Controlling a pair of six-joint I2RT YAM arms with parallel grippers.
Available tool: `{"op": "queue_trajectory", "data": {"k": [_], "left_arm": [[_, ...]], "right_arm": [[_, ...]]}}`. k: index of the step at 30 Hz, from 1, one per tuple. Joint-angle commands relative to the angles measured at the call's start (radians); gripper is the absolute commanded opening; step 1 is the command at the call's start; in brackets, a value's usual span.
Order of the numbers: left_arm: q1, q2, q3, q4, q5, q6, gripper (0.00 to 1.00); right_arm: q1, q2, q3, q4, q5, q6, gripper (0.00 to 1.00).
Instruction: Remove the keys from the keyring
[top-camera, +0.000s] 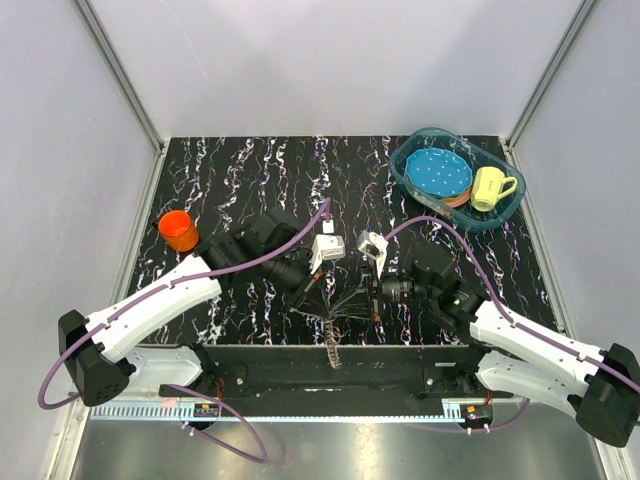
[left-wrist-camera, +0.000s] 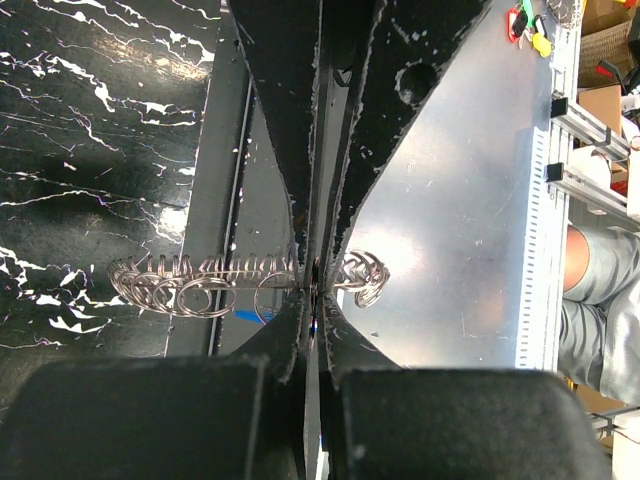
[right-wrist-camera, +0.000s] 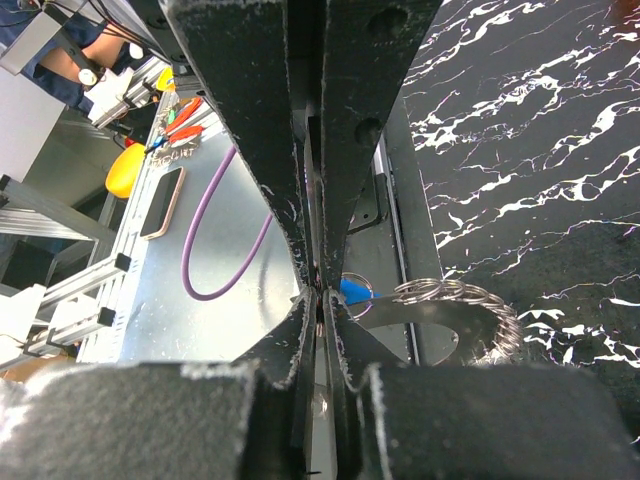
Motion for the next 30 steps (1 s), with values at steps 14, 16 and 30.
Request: {"op": "queue_trajectory", "data": {"k": [14, 16, 30], "left_arm": [[0.004, -0.007, 0.023, 0.059, 0.054, 0.022, 0.00], [0.004, -0.008, 0.027, 0.059, 0.054, 0.023, 0.00], [0.007, 0.004, 0.034, 0.059, 0.050, 0.022, 0.00]], "right_arm": [[-0.002, 0.034, 0.029, -0.022, -0.110, -0.034, 0.07], [-0.002, 0.026, 0.028, -0.019, -0.107, -0.036, 0.00], [0.000, -0.103, -0.014, 0.059, 0.001, -0.007, 0.00]]}}
